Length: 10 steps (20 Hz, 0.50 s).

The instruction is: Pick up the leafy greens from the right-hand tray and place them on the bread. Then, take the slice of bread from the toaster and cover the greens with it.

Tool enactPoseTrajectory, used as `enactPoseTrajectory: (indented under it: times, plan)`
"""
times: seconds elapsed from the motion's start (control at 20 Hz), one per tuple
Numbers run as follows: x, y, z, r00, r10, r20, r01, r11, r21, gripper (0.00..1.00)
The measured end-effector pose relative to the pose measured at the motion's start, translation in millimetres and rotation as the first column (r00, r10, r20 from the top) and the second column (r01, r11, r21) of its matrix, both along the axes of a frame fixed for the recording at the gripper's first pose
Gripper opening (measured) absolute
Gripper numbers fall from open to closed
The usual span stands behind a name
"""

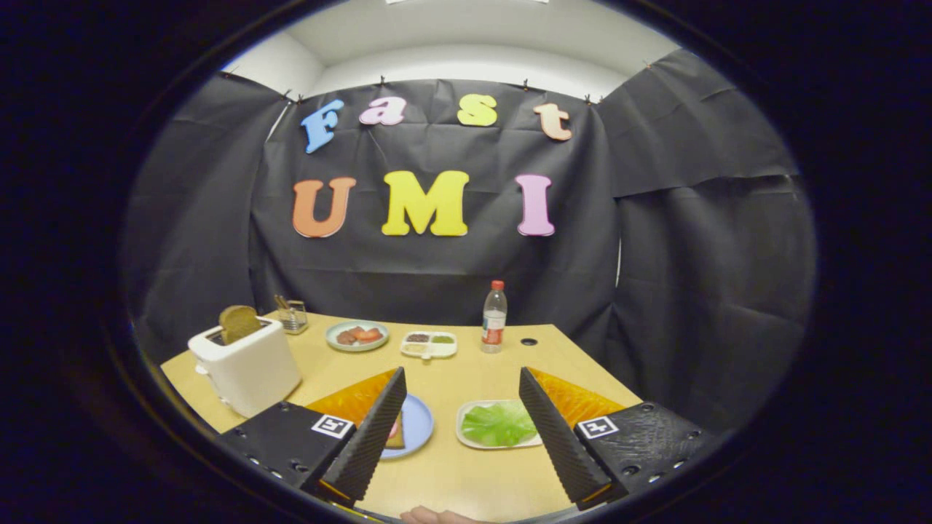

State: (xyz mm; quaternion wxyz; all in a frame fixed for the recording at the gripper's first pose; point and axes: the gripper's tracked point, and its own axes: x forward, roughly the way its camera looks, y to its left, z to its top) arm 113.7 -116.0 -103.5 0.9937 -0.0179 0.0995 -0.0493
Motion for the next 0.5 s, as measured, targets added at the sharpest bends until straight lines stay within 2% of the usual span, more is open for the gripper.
enactPoseTrajectory:
  times: [0.2,0.3,0.5]
  plan:
    - [47.1,-44.0,-55.1,0.988,-0.068,-0.136,0.070,0.998,0.005,0.96]
    - [68.1,-57.5,-94.6,0.965,-0.090,-0.244,0.099,0.995,0.023,0.96]
    - [89.6,-57.4,-149.0,0.917,-0.068,-0.393,0.113,0.989,0.091,0.96]
